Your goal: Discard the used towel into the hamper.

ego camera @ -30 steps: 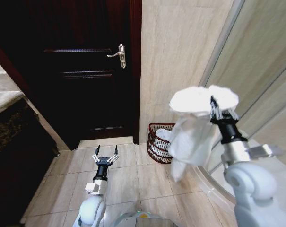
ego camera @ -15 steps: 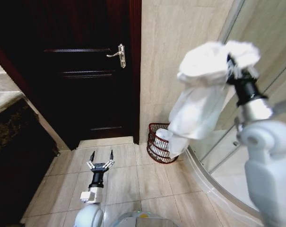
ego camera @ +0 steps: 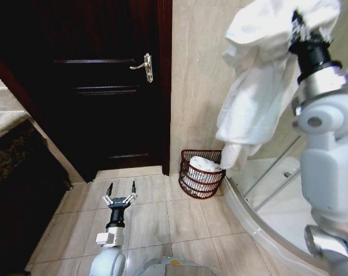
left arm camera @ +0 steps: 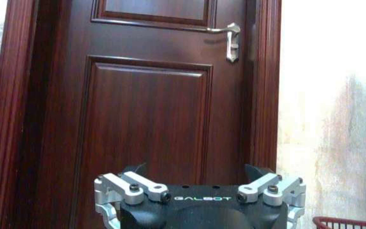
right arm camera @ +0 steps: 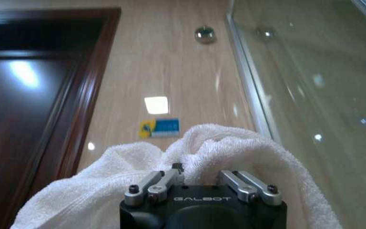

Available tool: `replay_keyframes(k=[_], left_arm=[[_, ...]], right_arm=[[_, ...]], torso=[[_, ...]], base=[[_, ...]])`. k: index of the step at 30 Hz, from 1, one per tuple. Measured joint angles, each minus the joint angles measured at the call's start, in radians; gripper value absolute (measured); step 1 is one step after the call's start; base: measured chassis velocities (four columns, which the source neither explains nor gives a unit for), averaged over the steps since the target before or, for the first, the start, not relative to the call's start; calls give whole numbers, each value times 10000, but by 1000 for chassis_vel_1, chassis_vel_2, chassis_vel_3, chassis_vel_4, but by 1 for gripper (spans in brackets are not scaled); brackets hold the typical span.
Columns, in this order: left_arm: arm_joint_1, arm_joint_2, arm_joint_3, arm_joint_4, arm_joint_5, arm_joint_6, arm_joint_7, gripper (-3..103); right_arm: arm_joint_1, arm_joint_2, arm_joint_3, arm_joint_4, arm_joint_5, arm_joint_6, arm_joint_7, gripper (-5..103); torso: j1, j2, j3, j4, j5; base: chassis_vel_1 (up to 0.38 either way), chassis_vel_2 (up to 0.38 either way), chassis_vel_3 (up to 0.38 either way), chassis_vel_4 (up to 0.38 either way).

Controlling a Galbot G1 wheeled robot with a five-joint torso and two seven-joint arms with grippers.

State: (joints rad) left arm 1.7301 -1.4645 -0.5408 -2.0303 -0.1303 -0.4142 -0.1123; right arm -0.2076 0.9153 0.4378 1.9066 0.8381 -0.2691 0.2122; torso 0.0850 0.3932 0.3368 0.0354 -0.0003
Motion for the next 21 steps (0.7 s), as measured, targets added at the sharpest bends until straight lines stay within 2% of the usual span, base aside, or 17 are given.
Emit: replay_keyframes(k=[2, 4, 5, 7, 10, 15, 17, 21], left_arm=[[-28, -16, 6, 10, -2, -7, 6, 100], [-30, -15, 12, 9, -3, -7, 9, 100], [-38, -18, 13, -8, -9, -8, 11, 100], [-40, -18, 10, -15, -13, -10, 11, 100], [-68, -1, -63, -42, -60, -29, 11, 100], [-99, -8, -130, -32, -81, -95, 10, 100], [-97, -34, -140, -31, -85, -124, 9, 100], [-126, -27, -113, 6, -85, -135, 8, 100]], right_arm=[[974, 200, -612, -952, -53, 209, -181, 18], [1153, 270, -737, -1147, -95, 236, -212, 18], [1815, 569, -1181, -1905, -345, 363, -338, 18], [2012, 676, -1302, -2130, -447, 401, -376, 18], [2771, 1255, -1738, -2995, -970, 487, -473, 18], [2599, 1594, -1925, -3563, -1510, 593, -639, 18], [1841, 1702, -1931, -3766, -1889, 612, -800, 18], [1116, 1877, -1971, -4230, -2162, 1017, -1037, 18]], torso=[[0, 0, 0, 1, 1], [0, 0, 0, 1, 5], [0, 0, 1, 4, 3], [0, 0, 1, 6, 3], [0, 0, 0, 7, -7], [-1, 1, 0, 5, -1], [0, 0, 2, 1, 10], [0, 0, 1, -3, 3]], base=[[0, 0, 0, 0], [0, 0, 0, 0], [0, 0, 0, 0], [0, 0, 0, 0], [0, 0, 0, 0], [0, 0, 0, 0], [0, 0, 0, 0], [0, 0, 0, 0]])
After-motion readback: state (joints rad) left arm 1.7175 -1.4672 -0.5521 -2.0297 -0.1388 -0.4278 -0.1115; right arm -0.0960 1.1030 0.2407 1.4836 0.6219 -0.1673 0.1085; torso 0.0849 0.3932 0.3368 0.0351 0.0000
